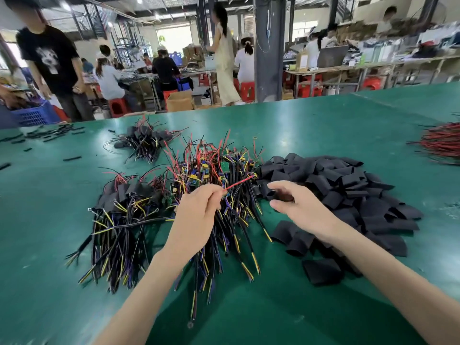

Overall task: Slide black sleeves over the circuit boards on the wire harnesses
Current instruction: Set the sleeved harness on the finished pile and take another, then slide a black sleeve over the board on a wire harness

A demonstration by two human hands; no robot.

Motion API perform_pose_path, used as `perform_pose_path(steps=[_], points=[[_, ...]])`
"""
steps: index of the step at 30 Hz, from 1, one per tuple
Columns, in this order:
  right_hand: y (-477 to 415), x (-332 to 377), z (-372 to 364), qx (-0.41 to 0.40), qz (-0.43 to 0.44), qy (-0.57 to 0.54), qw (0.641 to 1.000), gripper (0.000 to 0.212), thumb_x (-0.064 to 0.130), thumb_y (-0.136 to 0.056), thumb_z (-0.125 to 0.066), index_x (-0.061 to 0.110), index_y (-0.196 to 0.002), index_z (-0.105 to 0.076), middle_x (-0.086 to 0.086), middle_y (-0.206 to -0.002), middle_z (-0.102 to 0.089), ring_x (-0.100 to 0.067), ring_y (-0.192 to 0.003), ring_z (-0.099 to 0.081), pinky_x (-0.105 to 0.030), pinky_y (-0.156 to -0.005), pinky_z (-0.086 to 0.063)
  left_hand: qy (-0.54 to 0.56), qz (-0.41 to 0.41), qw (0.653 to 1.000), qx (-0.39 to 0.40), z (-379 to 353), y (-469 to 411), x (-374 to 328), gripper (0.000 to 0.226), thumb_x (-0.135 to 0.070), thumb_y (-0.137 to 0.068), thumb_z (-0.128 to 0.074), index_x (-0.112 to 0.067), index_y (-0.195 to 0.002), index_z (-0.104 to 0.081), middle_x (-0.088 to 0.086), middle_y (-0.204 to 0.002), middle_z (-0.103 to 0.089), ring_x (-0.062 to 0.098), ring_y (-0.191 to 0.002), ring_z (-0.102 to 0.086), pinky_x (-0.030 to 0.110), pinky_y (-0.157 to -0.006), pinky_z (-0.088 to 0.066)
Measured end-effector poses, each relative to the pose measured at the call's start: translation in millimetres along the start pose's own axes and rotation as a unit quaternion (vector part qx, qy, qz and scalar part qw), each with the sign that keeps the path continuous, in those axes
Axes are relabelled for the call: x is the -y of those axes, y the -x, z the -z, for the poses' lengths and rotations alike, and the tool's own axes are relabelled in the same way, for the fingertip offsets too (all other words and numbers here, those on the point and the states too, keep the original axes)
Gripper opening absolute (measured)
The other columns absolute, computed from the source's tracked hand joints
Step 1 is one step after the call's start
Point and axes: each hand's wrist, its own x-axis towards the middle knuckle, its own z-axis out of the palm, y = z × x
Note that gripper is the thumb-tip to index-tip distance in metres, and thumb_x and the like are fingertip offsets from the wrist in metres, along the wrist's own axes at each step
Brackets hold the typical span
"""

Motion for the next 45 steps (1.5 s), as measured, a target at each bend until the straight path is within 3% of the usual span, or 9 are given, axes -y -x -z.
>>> perform_pose_path(steps=[3,6,9,12,16,28,37,41,45], points=[[2,4,3,0.023,-0.022,-0.101,0.994,0.03,0.006,-0.087,-0.063,0.025,-0.11,-0.059,-0.001,-0.107,-0.062,-0.016,-0.093,-0.061,-0.035,-0.095,-0.046,-0.009,-0.004,1.0,0.012,0,1,-5,0.02,-0.017,-0.097,-0.051,-0.009,-0.088,-0.067,-0.01,-0.055,-0.051,0.006,-0.047,-0.044,0.015,-0.053,-0.033],[4,6,2,0.02,-0.005,-0.09,0.996,0.032,0.004,-0.085,-0.065,0.024,-0.11,-0.059,0.001,-0.105,-0.061,-0.013,-0.092,-0.059,-0.033,-0.094,-0.047,-0.008,-0.005,1.0,0.009,-2,3,-4,0.021,0.005,-0.093,-0.05,-0.004,-0.1,-0.068,0.002,-0.077,-0.068,0.008,-0.063,-0.061,0.02,-0.072,-0.047],[6,6,0,0.031,0.009,-0.047,0.998,0.035,0.007,-0.084,-0.066,0.022,-0.115,-0.058,0.001,-0.112,-0.061,-0.011,-0.098,-0.059,-0.027,-0.094,-0.044,0.0,-0.031,1.0,-0.002,-3,4,-6,0.043,0.024,-0.083,-0.045,-0.001,-0.109,-0.068,0.004,-0.083,-0.059,0.022,-0.074,-0.062,0.026,-0.072,-0.048],[7,4,-2,0.047,0.018,-0.024,0.998,0.036,0.009,-0.085,-0.066,0.025,-0.116,-0.057,0.004,-0.117,-0.061,-0.009,-0.104,-0.057,-0.023,-0.096,-0.041,0.066,-0.001,0.998,-0.009,-4,5,-12,0.027,0.008,-0.091,-0.052,-0.005,-0.104,-0.071,0.005,-0.084,-0.061,0.011,-0.066,-0.052,0.012,-0.062,-0.037],[6,3,-4,0.059,0.025,-0.013,0.998,0.038,0.01,-0.084,-0.066,0.027,-0.117,-0.056,0.004,-0.119,-0.06,-0.009,-0.109,-0.055,-0.03,-0.102,-0.039,0.138,0.08,0.987,0.004,-5,5,-16,0.012,-0.013,-0.088,-0.064,-0.014,-0.084,-0.075,-0.001,-0.081,-0.072,0.008,-0.075,-0.062,0.013,-0.073,-0.041],[15,11,-10,0.074,0.075,-0.016,0.994,0.053,0.004,-0.081,-0.069,0.037,-0.118,-0.049,0.018,-0.106,-0.057,0.009,-0.097,-0.053,-0.003,-0.087,-0.036,0.297,0.145,0.944,0.015,-2,5,-19,0.027,0.0,-0.082,-0.069,-0.027,-0.084,-0.074,-0.014,-0.083,-0.074,-0.002,-0.08,-0.067,0.006,-0.07,-0.045],[16,12,-8,0.059,0.073,-0.057,0.994,0.054,-0.001,-0.079,-0.068,0.029,-0.121,-0.051,0.008,-0.107,-0.059,-0.002,-0.099,-0.055,-0.023,-0.09,-0.047,0.293,0.137,0.944,0.058,-5,6,-17,0.027,-0.001,-0.081,-0.07,-0.028,-0.083,-0.075,-0.008,-0.086,-0.074,0.009,-0.083,-0.066,0.018,-0.078,-0.051],[16,14,-7,0.059,0.081,-0.065,0.993,0.056,-0.003,-0.078,-0.069,0.032,-0.119,-0.051,0.008,-0.105,-0.059,0.003,-0.097,-0.055,-0.015,-0.087,-0.045,0.273,0.128,0.951,0.076,-6,8,-16,0.027,-0.003,-0.083,-0.069,-0.029,-0.084,-0.075,-0.008,-0.085,-0.074,0.012,-0.081,-0.066,0.023,-0.077,-0.051],[17,15,-6,0.068,0.097,-0.074,0.99,0.058,-0.007,-0.077,-0.067,0.03,-0.119,-0.051,0.006,-0.103,-0.061,0.001,-0.097,-0.056,-0.009,-0.086,-0.042,0.256,0.123,0.955,0.085,-8,7,-15,0.025,-0.004,-0.084,-0.067,-0.028,-0.085,-0.074,-0.008,-0.084,-0.074,0.006,-0.075,-0.065,0.013,-0.07,-0.048]])
